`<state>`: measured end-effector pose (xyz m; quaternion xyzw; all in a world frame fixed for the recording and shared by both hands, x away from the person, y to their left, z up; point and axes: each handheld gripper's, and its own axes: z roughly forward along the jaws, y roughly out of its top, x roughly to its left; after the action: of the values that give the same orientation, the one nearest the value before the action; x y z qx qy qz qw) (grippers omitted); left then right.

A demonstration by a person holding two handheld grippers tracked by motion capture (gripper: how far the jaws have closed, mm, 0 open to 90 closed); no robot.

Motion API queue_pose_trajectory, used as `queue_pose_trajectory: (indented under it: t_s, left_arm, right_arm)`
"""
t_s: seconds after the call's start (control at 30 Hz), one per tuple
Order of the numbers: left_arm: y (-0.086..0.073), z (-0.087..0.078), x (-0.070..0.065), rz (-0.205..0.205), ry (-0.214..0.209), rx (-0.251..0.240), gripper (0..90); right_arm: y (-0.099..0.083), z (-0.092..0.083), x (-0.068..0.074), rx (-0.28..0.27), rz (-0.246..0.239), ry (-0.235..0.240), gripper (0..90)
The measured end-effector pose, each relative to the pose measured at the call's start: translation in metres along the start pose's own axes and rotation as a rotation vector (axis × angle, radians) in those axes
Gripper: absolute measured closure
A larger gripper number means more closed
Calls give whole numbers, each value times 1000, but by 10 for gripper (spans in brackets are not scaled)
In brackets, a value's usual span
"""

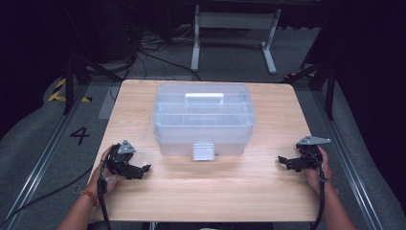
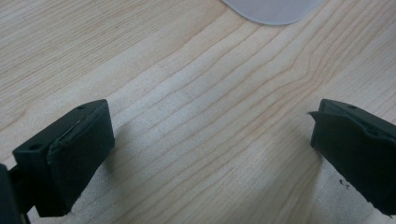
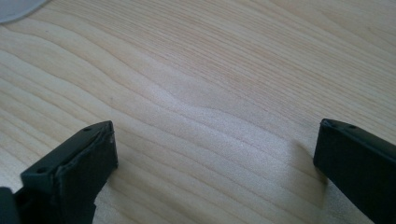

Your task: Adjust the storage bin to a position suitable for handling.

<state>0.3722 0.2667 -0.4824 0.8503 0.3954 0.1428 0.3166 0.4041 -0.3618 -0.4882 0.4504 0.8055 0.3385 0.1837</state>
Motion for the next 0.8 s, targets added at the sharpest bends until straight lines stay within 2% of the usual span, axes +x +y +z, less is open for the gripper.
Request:
queue_pose_trajectory:
  t_s: [0.07, 0.3, 0.43, 0.57, 0.67, 0.73, 0.8]
  left_arm:
    - [1, 0, -1, -3, 24, -2, 0]
    - [-3, -2, -5, -41, 29, -3, 2]
    - [-7, -5, -5, -37, 40, -7, 3]
    - [-8, -7, -4, -23, 33, -5, 3]
    - [-9, -8, -2, -7, 16, 3, 2]
    - [-9, -8, -2, -7, 13, 1, 2]
    - [-9, -8, -2, -5, 16, -4, 2]
  right_arm:
    - [0, 0, 1, 0, 6, -7, 0]
    - [-1, -1, 2, 1, 13, -13, 1]
    - [-3, -3, 3, 0, -13, 2, 6]
    - [-4, -4, 6, -6, 1, -14, 24]
    - [-6, -7, 6, -13, -22, 9, 56]
    - [-7, -9, 5, -24, -54, 43, 105]
    - [-8, -10, 5, -31, -67, 58, 132]
